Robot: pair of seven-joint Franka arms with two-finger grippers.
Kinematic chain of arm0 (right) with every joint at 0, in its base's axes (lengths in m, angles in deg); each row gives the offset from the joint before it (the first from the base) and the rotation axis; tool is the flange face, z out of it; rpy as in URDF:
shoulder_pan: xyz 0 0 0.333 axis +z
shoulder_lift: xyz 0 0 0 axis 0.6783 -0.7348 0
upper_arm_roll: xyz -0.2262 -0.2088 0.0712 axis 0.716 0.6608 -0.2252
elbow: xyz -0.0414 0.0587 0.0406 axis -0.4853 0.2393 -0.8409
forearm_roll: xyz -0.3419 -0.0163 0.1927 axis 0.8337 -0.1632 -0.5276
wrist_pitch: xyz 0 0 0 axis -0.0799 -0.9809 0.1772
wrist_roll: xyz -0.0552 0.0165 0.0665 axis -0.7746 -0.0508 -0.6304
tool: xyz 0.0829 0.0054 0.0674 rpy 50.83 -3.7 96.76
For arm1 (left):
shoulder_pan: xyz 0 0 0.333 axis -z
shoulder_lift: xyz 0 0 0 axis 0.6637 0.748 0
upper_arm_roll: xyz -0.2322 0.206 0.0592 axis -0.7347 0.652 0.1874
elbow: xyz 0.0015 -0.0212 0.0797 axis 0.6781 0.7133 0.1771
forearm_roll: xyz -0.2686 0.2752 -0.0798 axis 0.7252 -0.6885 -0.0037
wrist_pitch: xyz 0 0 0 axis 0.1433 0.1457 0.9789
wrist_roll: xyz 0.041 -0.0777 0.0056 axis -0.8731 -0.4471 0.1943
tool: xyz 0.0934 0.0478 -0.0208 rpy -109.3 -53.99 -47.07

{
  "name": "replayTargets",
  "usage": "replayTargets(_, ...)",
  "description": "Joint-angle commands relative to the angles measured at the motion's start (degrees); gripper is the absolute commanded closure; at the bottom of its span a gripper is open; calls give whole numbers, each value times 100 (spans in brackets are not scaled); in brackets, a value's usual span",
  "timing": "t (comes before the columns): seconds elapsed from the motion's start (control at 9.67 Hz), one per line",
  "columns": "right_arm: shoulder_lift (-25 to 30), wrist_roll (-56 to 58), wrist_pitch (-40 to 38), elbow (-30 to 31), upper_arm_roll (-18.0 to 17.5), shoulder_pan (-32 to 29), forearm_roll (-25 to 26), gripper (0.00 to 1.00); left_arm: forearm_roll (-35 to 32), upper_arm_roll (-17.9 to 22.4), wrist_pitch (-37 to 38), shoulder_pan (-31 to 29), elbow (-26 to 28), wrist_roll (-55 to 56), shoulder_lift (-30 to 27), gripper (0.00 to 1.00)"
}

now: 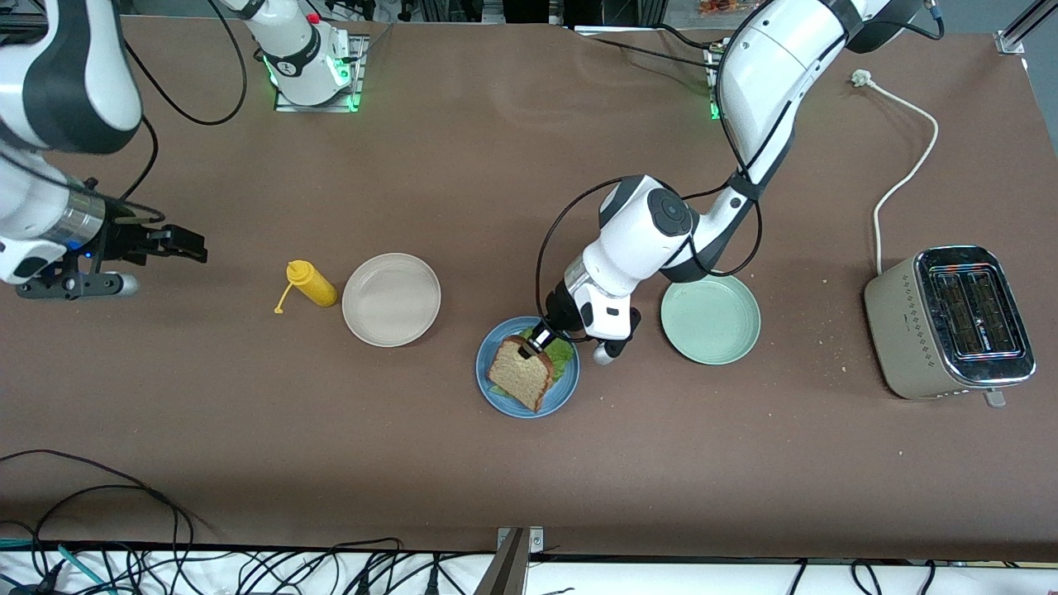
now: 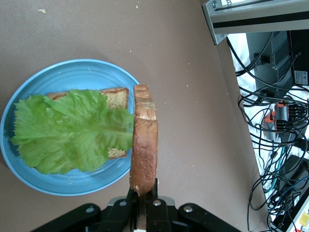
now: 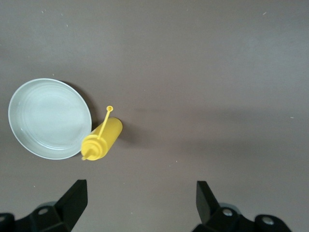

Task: Make sandwich in blue plate with both arms

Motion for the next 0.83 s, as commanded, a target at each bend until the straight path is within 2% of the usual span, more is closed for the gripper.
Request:
replayTargets(0.0,310,-898,-1008,-885,-291,73,399,0,-125,79,0,92,-161,138,112,100)
replayTargets(0.31,882,-698,-1352,-862,-318,90,372,0,-142,79,9,92,-108,120,181,100)
replayTargets(0.52,892,-443,-1451,-888,-379,170,381,0,-151,79,44,92,-30,94,208,100)
replayTargets(0.72,909,-861,-1468,-914,-379,161,381,0,-151,79,393,84,15,85,200,100)
